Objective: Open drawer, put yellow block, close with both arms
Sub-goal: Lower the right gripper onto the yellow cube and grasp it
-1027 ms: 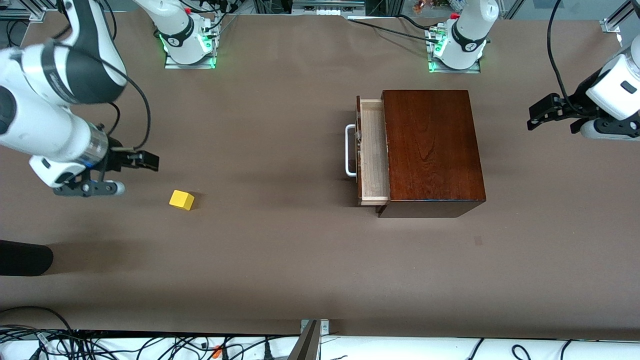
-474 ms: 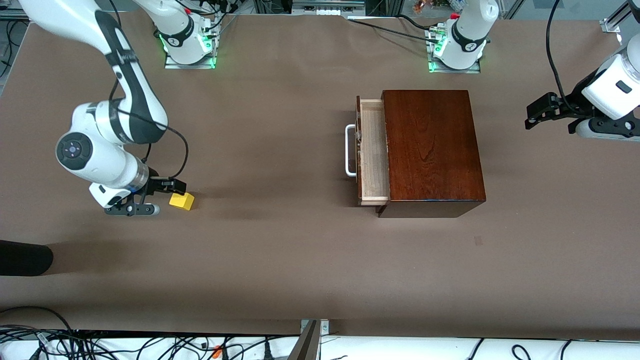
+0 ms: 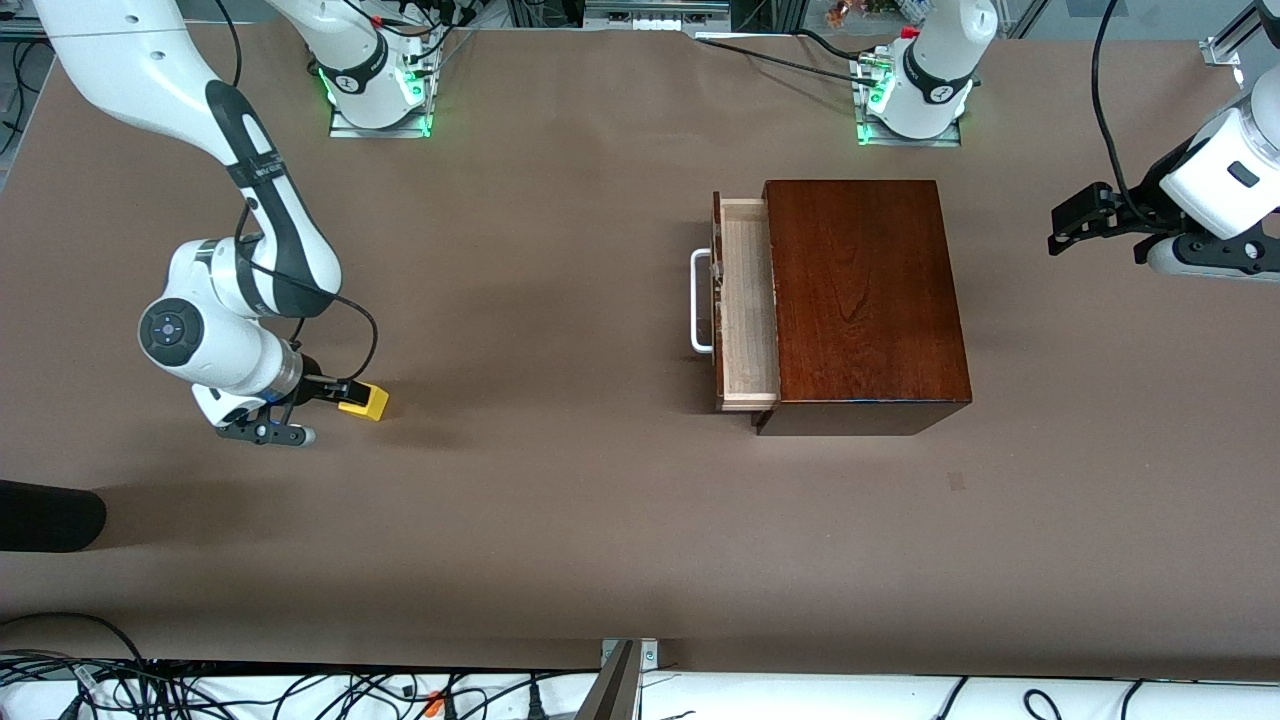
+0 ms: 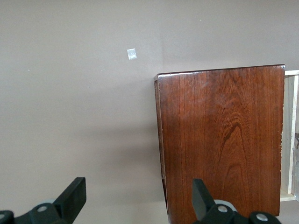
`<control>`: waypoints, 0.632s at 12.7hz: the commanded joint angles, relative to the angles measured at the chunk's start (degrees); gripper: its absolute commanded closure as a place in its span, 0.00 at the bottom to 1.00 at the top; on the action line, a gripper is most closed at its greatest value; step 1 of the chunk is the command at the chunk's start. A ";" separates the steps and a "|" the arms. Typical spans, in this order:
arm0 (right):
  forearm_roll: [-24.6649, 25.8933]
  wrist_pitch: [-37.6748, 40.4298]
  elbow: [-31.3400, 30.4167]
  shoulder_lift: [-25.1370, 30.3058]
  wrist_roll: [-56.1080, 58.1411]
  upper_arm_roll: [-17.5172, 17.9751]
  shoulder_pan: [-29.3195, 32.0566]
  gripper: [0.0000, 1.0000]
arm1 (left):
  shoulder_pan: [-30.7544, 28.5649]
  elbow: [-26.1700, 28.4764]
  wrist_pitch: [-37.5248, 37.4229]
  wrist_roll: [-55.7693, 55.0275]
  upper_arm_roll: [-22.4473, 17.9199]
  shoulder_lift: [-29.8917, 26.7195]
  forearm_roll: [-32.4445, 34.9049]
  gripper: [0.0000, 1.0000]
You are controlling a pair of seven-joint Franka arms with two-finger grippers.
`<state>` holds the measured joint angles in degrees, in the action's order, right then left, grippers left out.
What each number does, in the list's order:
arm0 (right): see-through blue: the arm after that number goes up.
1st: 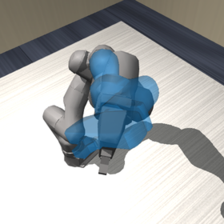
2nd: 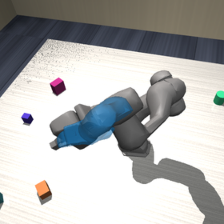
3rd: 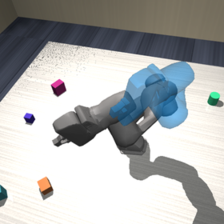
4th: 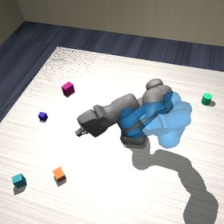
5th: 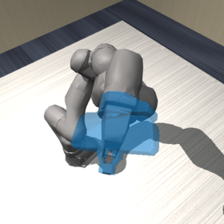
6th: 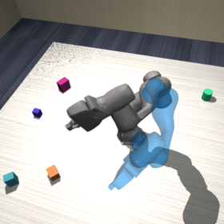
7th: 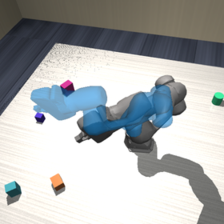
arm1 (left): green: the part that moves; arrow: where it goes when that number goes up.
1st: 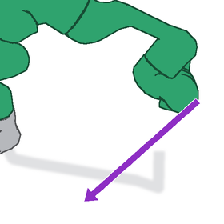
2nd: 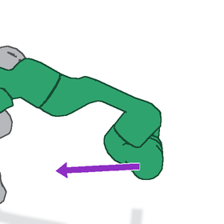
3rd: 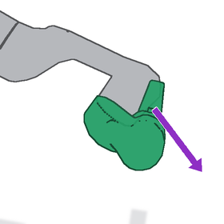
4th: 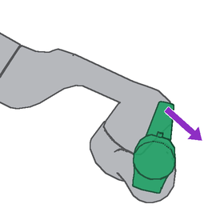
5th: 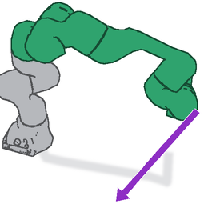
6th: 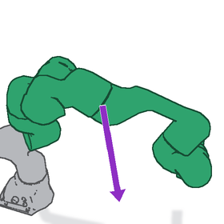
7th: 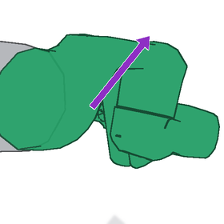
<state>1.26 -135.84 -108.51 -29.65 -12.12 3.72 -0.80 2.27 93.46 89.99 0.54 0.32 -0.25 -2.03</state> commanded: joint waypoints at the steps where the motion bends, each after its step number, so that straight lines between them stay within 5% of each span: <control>1: -0.82 -2.50 -2.76 1.08 -1.15 0.41 0.27 0.01 | 0.45 0.49 -0.43 1.22 -0.32 -0.89 0.62 0.00; 8: -0.73 -2.85 -2.32 0.64 -3.09 0.58 -0.52 0.02 | 0.45 0.49 -0.52 1.22 -0.24 -0.89 0.62 0.00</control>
<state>1.25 -137.98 -110.22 -29.64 -14.07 3.99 -1.04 2.28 93.46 89.92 0.56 0.32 -0.25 -2.03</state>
